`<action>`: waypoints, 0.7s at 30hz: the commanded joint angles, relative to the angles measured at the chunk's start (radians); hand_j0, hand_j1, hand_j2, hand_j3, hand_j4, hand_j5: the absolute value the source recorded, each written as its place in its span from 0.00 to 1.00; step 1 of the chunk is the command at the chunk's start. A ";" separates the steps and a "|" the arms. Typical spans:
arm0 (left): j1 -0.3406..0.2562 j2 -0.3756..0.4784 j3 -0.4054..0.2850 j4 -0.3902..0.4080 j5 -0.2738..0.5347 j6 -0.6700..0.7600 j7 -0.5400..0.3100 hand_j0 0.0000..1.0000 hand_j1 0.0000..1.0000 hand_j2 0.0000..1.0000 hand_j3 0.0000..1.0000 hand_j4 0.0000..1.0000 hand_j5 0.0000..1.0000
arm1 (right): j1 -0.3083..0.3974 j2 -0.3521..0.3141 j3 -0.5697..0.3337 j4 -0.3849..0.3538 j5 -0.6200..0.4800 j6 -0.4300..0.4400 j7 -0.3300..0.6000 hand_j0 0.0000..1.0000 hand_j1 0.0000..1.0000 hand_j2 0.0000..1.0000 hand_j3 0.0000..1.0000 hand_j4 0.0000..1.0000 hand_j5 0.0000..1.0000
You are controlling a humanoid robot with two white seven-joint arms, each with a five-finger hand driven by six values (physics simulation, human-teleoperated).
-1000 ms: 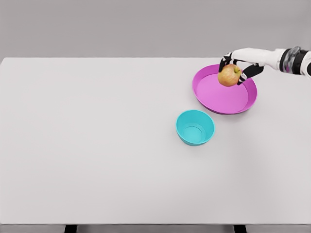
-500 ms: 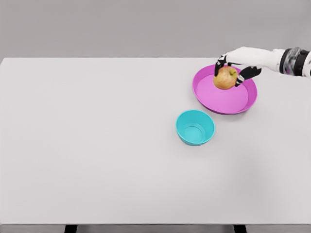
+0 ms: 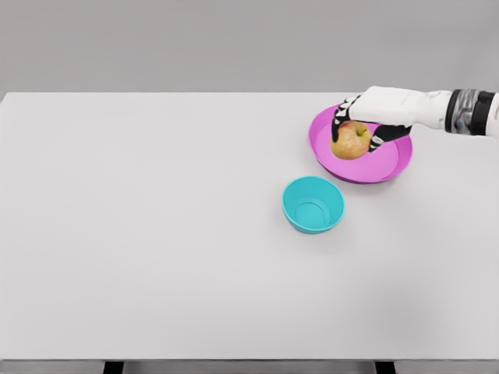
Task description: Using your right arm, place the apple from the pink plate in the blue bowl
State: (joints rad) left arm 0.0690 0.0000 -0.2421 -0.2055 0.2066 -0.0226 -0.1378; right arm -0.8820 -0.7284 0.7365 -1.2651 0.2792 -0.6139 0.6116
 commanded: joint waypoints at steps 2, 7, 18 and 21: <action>0.000 0.000 0.000 0.000 0.000 0.000 0.000 1.00 1.00 1.00 1.00 1.00 1.00 | 0.000 -0.005 -0.003 -0.048 -0.006 0.003 -0.001 0.48 0.48 0.48 0.48 0.48 0.48; -0.002 0.000 0.000 0.000 0.000 0.001 0.000 1.00 1.00 1.00 1.00 1.00 1.00 | 0.011 -0.046 0.000 -0.155 -0.008 0.003 -0.001 0.48 0.48 0.48 0.48 0.48 0.48; 0.000 0.000 0.000 0.000 0.000 0.001 0.000 1.00 1.00 1.00 1.00 1.00 1.00 | 0.092 -0.098 0.001 -0.298 -0.006 0.003 -0.001 0.48 0.48 0.48 0.48 0.48 0.48; 0.000 0.000 0.000 0.000 0.000 0.000 0.000 1.00 1.00 1.00 1.00 1.00 1.00 | 0.106 -0.097 0.009 -0.295 -0.005 0.003 -0.001 0.48 0.48 0.48 0.48 0.48 0.48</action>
State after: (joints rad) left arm 0.0690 -0.0001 -0.2420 -0.2056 0.2066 -0.0225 -0.1378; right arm -0.7731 -0.8240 0.7421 -1.5558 0.2793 -0.6139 0.6115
